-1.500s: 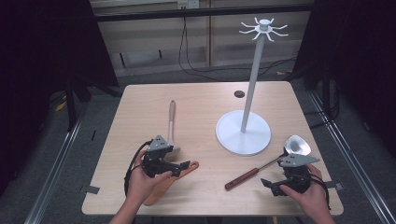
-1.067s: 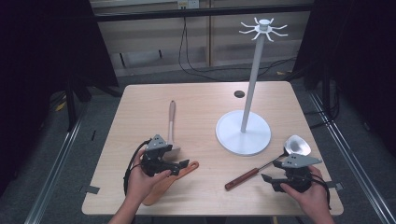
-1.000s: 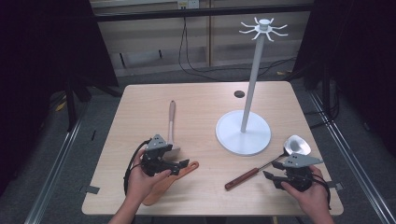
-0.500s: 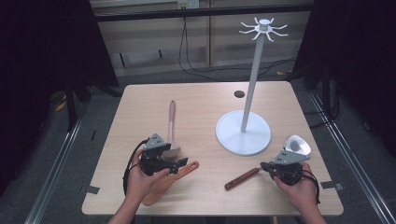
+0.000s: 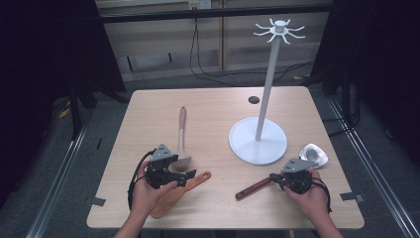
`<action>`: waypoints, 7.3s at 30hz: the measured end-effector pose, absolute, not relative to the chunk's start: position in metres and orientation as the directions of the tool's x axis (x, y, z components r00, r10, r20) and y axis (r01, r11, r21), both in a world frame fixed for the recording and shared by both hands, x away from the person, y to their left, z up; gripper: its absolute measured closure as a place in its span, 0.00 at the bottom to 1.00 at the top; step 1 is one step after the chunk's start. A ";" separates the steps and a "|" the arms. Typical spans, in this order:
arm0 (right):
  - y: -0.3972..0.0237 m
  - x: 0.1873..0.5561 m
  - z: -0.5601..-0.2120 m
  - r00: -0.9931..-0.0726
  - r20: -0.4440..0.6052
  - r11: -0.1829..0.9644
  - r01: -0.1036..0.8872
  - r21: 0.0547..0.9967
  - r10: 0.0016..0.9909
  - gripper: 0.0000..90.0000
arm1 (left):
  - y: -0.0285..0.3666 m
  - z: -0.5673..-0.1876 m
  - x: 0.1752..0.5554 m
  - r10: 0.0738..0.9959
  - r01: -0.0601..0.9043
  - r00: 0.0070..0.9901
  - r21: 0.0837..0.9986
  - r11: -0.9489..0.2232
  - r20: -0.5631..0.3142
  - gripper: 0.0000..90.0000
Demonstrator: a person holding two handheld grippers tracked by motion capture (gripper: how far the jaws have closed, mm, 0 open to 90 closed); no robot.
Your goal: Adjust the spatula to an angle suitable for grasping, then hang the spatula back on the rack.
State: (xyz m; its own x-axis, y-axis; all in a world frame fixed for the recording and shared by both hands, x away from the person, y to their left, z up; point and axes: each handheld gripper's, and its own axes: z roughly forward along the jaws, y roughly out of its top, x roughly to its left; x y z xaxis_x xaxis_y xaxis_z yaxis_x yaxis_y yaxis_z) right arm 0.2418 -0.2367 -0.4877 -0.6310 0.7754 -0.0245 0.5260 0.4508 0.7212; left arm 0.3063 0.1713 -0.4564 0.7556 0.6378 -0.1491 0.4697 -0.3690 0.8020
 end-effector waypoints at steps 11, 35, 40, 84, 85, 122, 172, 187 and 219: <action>-0.221 0.254 -0.491 -0.631 0.003 0.429 0.531 0.730 0.776 1.00 | 0.169 -0.460 0.305 0.633 0.471 0.761 0.794 -0.385 -0.145 0.10; -0.283 0.285 -0.494 -0.370 -0.076 0.296 0.586 0.754 0.926 1.00 | 0.178 -0.459 0.308 0.648 0.484 0.741 0.810 -0.332 -0.177 0.10; -0.287 0.289 -0.498 -0.374 -0.064 0.291 0.593 0.751 0.925 1.00 | 0.177 -0.460 0.308 0.650 0.488 0.737 0.811 -0.322 -0.186 0.11; -0.231 0.238 -0.497 -0.710 -0.001 0.485 0.480 0.731 0.704 1.00 | 0.174 -0.454 0.315 0.650 0.468 0.740 0.827 -0.312 -0.173 0.11; -0.226 0.239 -0.497 -0.713 -0.003 0.490 0.478 0.730 0.701 1.00 | 0.175 -0.454 0.315 0.651 0.468 0.739 0.827 -0.312 -0.173 0.11; -0.231 0.294 -0.480 -0.864 -0.047 0.742 0.402 0.536 0.502 0.70 | 0.184 -0.459 0.313 0.664 0.486 0.727 0.813 -0.320 -0.173 0.11; -0.254 0.284 -0.434 -0.691 0.057 0.300 0.384 0.873 0.720 0.96 | 0.183 -0.460 0.316 0.667 0.484 0.724 0.819 -0.308 -0.177 0.11; -0.250 0.270 -0.423 -0.612 0.091 0.100 0.270 0.958 0.786 0.96 | 0.184 -0.459 0.317 0.666 0.480 0.726 0.820 -0.313 -0.171 0.11; -0.237 0.250 -0.396 -0.513 0.039 0.027 0.121 0.992 0.858 0.95 | 0.179 -0.460 0.320 0.659 0.477 0.733 0.819 -0.321 -0.168 0.08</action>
State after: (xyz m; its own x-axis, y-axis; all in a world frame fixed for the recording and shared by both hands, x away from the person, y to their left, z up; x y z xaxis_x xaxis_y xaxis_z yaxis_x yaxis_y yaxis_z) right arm 0.2501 -0.2366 -0.3959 -0.5126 0.8577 0.0389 0.1208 0.0271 0.9923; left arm 0.3196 0.1788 -0.4601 0.7328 0.6594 -0.1681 0.4765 -0.3208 0.8185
